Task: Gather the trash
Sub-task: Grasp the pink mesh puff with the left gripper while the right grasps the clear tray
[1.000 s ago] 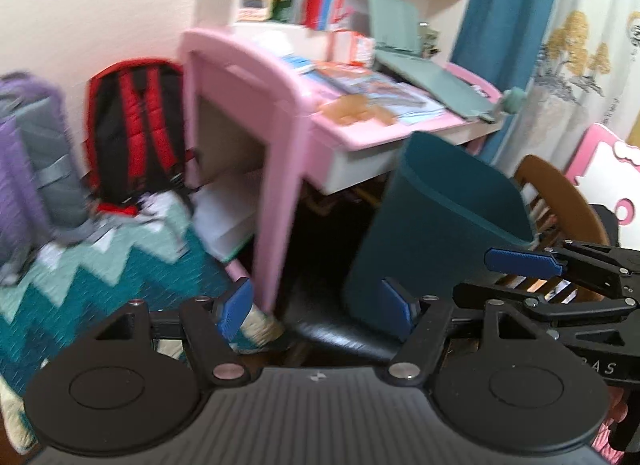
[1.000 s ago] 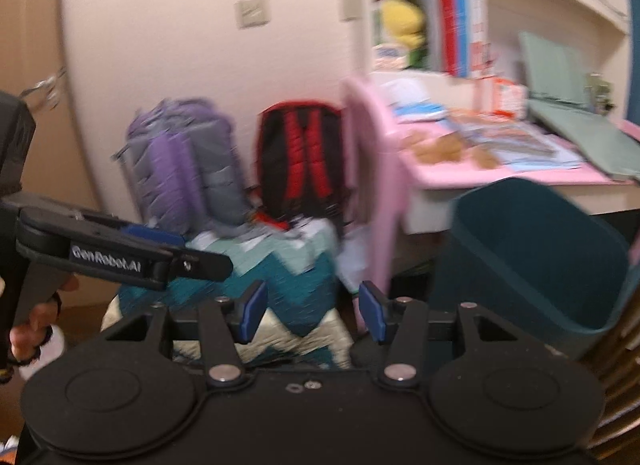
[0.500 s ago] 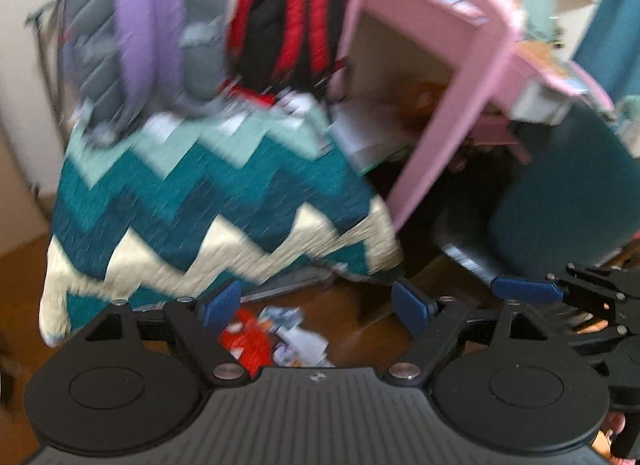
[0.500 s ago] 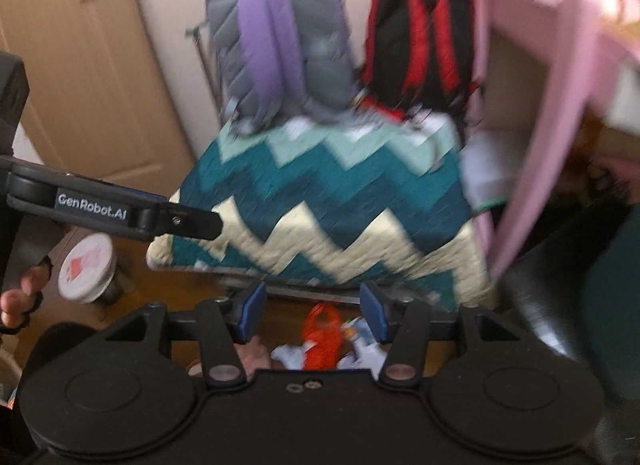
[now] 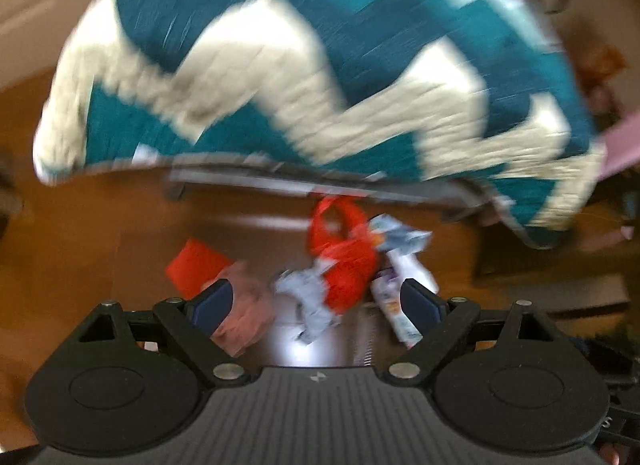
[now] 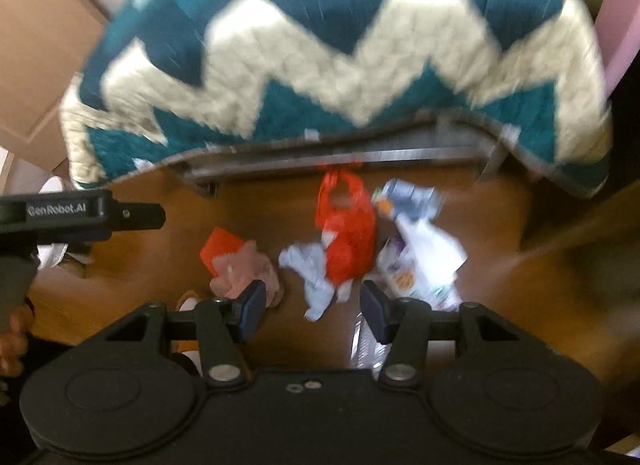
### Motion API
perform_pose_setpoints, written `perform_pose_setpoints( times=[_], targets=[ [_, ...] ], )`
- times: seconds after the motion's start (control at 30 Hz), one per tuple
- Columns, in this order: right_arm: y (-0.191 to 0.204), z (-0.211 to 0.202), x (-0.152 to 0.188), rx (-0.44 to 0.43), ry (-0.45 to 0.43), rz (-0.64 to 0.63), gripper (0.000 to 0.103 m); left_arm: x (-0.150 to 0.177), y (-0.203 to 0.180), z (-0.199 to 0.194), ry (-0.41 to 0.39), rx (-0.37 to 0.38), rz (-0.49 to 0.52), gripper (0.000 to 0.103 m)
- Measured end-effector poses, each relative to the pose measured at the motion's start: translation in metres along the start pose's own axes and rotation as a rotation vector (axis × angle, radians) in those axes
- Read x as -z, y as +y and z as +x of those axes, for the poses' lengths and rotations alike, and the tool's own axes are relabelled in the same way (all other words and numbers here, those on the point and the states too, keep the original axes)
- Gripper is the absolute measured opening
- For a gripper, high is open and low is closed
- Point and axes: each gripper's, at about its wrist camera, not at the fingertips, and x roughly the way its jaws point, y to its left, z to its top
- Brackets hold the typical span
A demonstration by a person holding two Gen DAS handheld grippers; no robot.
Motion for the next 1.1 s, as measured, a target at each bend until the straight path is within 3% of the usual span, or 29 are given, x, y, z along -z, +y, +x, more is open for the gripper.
perform_pose_setpoints(
  times=[0.13, 0.33, 0.53, 0.77, 1.1],
  targets=[
    [-0.014, 0.063, -0.002, 0.009, 0.071, 0.053, 0.052, -0.003, 0.024, 0.064, 0.106, -0.08, -0.073, 0.091],
    [-0.041, 0.15, 0.01, 0.039, 0.182, 0.117, 0.052, -0.001, 0.052, 0.143, 0.263, -0.116, -0.168, 0.091],
    [-0.063, 0.2, 0.026, 0.027, 0.239, 0.156, 0.052, 0.01, 0.07, 0.204, 0.386, -0.135, -0.244, 0.091],
    [-0.071, 0.242, 0.039, 0.021, 0.272, 0.146, 0.052, 0.019, 0.067, 0.25, 0.449, -0.166, -0.209, 0.091],
    [-0.082, 0.28, 0.053, 0.048, 0.317, 0.167, 0.052, 0.028, 0.079, 0.294, 0.501, -0.179, -0.239, 0.091]
  ],
)
